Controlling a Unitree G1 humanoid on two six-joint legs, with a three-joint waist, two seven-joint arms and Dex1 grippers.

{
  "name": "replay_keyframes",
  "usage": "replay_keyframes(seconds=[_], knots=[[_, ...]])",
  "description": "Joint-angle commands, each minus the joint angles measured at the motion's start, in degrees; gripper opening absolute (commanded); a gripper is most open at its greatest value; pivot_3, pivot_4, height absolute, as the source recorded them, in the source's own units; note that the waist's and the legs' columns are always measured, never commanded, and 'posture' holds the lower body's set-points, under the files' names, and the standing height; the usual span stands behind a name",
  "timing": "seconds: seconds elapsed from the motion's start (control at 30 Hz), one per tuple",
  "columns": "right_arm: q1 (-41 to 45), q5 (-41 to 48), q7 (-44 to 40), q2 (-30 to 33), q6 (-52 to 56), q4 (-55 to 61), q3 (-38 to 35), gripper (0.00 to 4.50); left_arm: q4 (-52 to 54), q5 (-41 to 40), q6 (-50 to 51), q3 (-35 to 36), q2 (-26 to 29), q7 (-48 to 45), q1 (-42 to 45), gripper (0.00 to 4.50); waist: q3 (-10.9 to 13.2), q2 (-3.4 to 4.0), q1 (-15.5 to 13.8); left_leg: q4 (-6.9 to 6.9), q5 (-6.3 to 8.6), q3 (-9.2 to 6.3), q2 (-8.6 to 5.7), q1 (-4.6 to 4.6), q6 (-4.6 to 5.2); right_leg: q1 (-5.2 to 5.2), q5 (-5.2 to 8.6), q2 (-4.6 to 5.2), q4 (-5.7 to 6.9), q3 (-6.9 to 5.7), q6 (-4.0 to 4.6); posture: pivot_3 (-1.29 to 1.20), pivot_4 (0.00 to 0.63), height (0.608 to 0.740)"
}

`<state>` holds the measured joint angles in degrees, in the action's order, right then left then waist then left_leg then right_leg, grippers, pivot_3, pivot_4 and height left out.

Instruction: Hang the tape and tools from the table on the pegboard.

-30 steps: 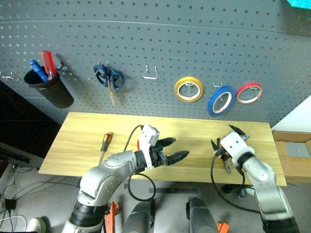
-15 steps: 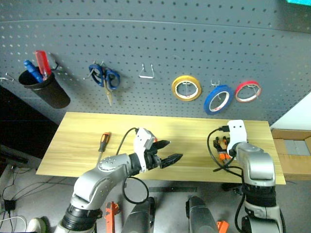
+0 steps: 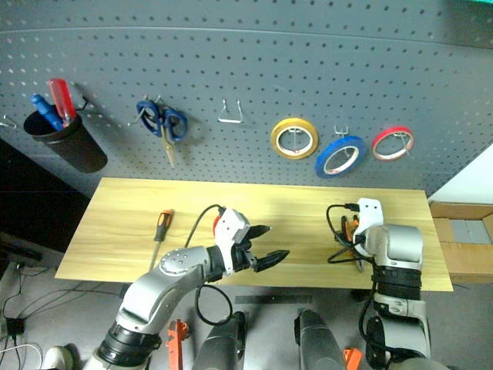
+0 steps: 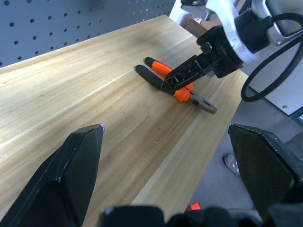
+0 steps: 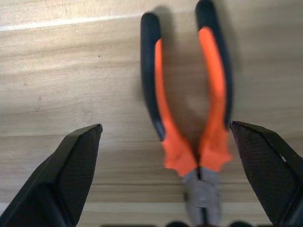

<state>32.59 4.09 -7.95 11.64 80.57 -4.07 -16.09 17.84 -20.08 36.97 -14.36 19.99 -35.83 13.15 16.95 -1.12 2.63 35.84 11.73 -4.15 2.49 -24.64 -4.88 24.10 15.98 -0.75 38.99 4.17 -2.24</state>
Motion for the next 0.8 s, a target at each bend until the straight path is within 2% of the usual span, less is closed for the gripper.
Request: replay_keyframes(seconds=[0.03,0.47,0.67,0.8], knots=[[0.01,0.54,0.01,0.97,-2.96,-3.94,0.29,4.48,1.55,-0.26,-0.88,-0.07,0.18,-0.74,-0.31,4.5,0.0,-0.01,0.0,0.01,0.0,0.0,0.0,0.0,0.0,-0.01,0.03,0.0,0.0,0.0,-0.05,0.02,0.329,0.74],[-0.39,0.27,-3.12,6.81,-12.71,-14.46,6.17,4.48,2.9,-1.43,0.43,0.3,0.85,-1.37,-0.89,4.5,0.12,0.0,-0.01,0.06,0.0,0.01,0.01,0.0,0.0,-0.02,0.07,-0.01,-0.02,0.02,-0.15,0.03,0.33,0.74],[0.0,0.97,-3.21,7.01,-13.55,-14.71,5.49,2.64,3.07,-1.47,0.64,0.08,0.87,-1.92,-1.04,4.5,0.13,-0.02,-0.04,0.07,0.0,0.01,0.02,0.0,0.0,-0.02,0.07,-0.03,-0.02,0.03,-0.15,0.03,0.326,0.74],[-0.48,1.11,-3.57,7.49,-14.05,-13.71,6.37,2.52,3.39,-1.5,0.73,-0.18,0.99,-2.18,-1.3,4.5,0.13,-0.02,-0.05,0.07,0.0,0.01,0.02,0.0,0.0,-0.02,0.07,-0.03,-0.02,0.03,-0.15,0.02,0.318,0.74]])
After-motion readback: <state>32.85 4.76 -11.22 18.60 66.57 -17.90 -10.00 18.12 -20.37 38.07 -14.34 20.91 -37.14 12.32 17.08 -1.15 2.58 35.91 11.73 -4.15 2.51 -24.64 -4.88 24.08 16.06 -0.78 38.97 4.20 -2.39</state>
